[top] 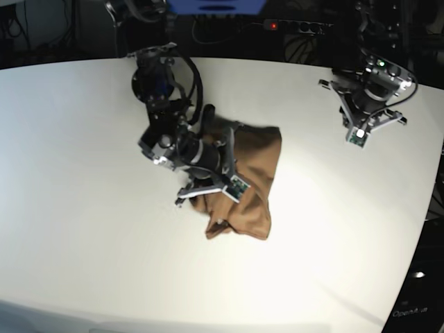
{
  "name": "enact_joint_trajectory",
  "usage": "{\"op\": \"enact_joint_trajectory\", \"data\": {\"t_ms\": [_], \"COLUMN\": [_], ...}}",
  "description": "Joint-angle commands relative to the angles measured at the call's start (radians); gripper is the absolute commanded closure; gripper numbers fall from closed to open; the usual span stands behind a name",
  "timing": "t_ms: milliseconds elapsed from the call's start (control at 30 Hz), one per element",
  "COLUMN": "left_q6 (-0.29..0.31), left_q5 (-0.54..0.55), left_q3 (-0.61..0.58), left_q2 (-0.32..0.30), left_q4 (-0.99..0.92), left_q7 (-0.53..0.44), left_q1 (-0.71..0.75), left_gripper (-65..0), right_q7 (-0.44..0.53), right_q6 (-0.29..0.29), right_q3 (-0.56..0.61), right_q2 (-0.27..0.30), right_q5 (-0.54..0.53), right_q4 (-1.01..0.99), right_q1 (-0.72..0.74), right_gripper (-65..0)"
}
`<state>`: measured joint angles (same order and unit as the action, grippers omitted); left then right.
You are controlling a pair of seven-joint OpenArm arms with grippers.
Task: Fold the T-shirt properly
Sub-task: 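Tuck the loose flap under the bundle with the right gripper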
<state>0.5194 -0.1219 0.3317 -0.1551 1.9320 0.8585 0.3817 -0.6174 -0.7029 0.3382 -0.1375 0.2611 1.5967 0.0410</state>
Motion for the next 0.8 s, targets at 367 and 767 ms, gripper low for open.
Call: {"op": "enact_joint_trajectory", "data": {"t_ms": [367,767], "left_q6": [0.008,0.11], "left_q5": [0.0,-0.008], "left_q3": [0.051,0.093], "left_q2": [-0.018,-0.011], "left_q4": [0.022,0.022], "left_q7": [-0.017,-0.017], "left_q1": [0.016,0.016], "left_gripper": [-3.7,-3.7], "right_q7": [0.152,-0.026], "right_q6": [0.005,0.005], "right_q3": [-0.029,-0.029], "right_q2": [0.045,0.106], "right_q5": [-0.01,-0.01], "right_q4": [-0.128,0.089], "right_q1": [0.047,0.104], "right_gripper": [-0.1,-0.1]}}
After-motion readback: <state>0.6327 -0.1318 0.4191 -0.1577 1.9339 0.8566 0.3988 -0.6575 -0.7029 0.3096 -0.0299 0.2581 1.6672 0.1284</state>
